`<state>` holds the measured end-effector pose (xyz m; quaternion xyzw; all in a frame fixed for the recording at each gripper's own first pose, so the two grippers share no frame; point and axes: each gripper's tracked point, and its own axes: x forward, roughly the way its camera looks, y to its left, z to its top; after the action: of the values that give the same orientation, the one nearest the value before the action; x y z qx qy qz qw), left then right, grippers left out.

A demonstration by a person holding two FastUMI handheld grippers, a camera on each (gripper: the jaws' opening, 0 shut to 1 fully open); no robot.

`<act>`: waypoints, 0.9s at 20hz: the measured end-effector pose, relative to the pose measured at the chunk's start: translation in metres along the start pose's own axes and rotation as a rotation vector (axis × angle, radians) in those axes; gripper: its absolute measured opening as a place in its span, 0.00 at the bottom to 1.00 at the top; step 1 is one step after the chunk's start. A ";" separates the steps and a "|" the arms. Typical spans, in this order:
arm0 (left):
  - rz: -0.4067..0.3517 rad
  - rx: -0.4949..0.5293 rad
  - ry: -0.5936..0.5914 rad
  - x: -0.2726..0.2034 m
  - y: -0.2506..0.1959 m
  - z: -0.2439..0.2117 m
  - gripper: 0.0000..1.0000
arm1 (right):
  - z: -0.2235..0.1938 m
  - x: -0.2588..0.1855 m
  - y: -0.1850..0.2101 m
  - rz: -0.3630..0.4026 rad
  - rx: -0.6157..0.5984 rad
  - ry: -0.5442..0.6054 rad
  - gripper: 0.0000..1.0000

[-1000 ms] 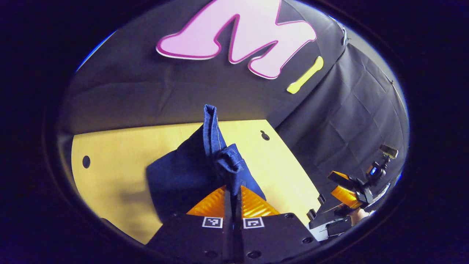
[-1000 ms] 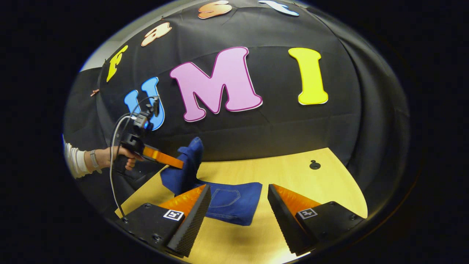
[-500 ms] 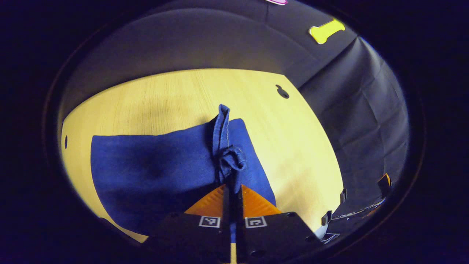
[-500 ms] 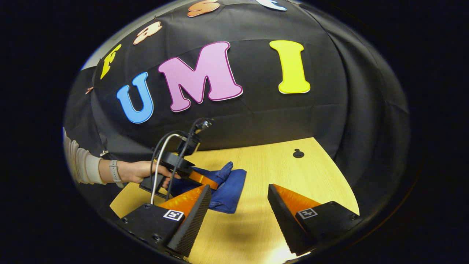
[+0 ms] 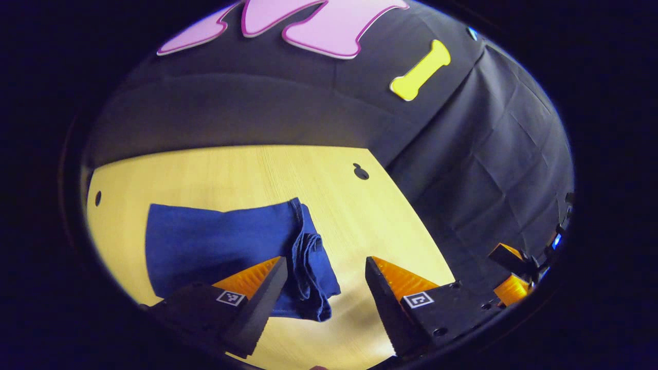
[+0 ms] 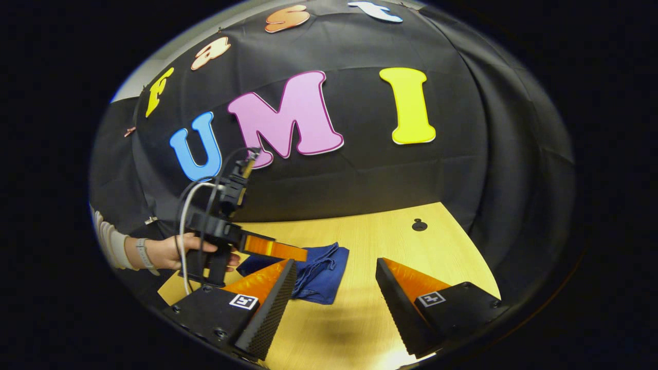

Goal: Grasp the waist and the cuffs of the jeans and fold them to make the two legs overlap; first hold the waist and fold one-third of the jeans toward the cuffs, then hold the cuffs and fold the remaining one-third in the same direction to finish folding.

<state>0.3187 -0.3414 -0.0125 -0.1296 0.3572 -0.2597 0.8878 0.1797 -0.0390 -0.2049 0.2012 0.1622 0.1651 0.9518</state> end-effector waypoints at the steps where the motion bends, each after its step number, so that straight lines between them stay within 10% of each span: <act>1: 0.005 0.032 -0.046 -0.025 -0.003 0.003 0.96 | 0.004 -0.009 0.003 -0.006 -0.013 -0.012 0.96; 9: 0.184 0.150 -0.364 -0.238 -0.019 -0.052 0.96 | 0.037 -0.101 0.061 -0.093 -0.136 -0.110 0.96; 18: 0.267 0.197 -0.607 -0.345 -0.065 -0.092 0.96 | 0.057 -0.184 0.124 -0.073 -0.175 -0.202 0.96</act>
<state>0.0198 -0.2086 0.1453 -0.0667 0.0636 -0.1240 0.9880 0.0059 -0.0207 -0.0567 0.1269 0.0577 0.1230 0.9826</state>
